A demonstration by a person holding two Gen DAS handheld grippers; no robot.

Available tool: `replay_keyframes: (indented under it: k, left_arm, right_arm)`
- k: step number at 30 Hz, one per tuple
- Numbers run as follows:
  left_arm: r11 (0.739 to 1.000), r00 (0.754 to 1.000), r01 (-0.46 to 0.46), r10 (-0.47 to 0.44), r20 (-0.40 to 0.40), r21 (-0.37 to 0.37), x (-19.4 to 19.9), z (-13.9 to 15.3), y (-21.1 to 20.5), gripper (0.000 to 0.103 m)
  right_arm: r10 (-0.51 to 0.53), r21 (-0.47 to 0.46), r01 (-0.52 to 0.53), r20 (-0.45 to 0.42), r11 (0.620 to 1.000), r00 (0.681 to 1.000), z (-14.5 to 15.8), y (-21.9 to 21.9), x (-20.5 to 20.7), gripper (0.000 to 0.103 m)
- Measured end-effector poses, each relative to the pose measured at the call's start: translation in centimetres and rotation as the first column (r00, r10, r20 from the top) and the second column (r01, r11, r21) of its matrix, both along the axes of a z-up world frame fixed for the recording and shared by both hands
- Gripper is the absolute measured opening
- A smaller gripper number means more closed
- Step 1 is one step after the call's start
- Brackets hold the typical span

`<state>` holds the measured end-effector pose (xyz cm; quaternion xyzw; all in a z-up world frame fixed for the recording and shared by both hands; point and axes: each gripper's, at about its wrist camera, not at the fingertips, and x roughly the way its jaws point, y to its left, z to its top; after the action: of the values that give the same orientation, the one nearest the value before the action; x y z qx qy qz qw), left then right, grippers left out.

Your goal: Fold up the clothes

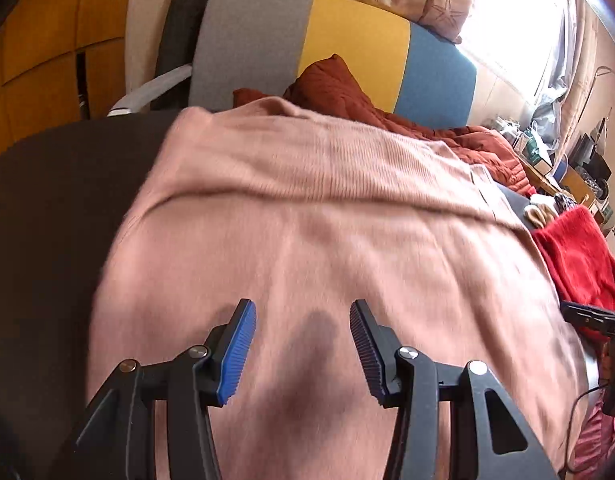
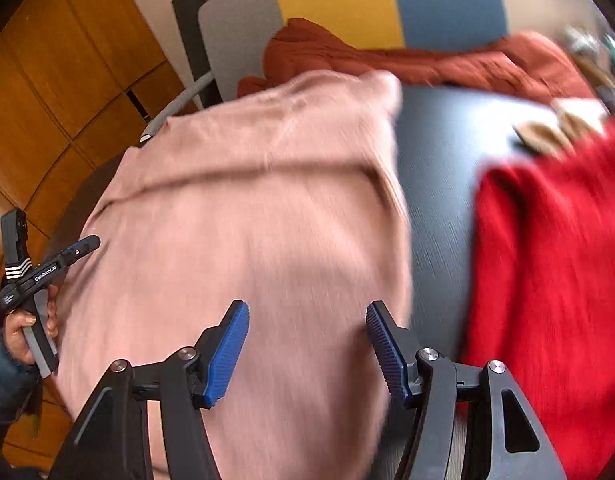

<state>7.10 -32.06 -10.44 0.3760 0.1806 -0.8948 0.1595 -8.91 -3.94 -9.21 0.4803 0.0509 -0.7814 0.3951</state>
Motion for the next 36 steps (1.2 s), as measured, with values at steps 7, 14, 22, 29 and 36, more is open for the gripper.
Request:
replay_keyframes:
  k: [7, 14, 22, 29, 36]
  left_arm:
    - [0.998, 0.997, -0.064, 0.065, -0.034, 0.025, 7.6, 0.0, 0.7, 0.05]
    - [0.994, 0.994, -0.111, 0.111, -0.006, 0.014, 13.3, -0.8, 2.5, 0.05]
    - [0.991, 0.992, -0.122, 0.123, 0.028, -0.054, 17.6, -1.4, 4.9, 0.05]
    - [0.983, 0.982, -0.183, 0.184, 0.044, -0.035, 18.0, -1.3, 3.6, 0.05]
    - [0.986, 0.987, -0.153, 0.156, 0.042, -0.066, 17.1, -1.5, 5.3, 0.051]
  right_arm:
    - [-0.046, -0.135, 0.051, 0.041, 0.99, 0.998, -1.1, 7.1, 6.7, 0.064]
    - [-0.033, -0.243, 0.039, 0.03, 0.969, 0.999, -1.7, 9.2, 10.9, 0.063]
    - [-0.022, -0.272, 0.016, -0.017, 0.962, 1.0, -2.4, 9.1, 12.0, 0.048]
    - [-0.026, -0.3, 0.01, -0.048, 0.954, 0.999, -2.8, 9.2, 12.3, 0.045]
    - [-0.018, -0.293, -0.003, -0.066, 0.956, 0.998, -2.8, 8.7, 12.2, 0.045]
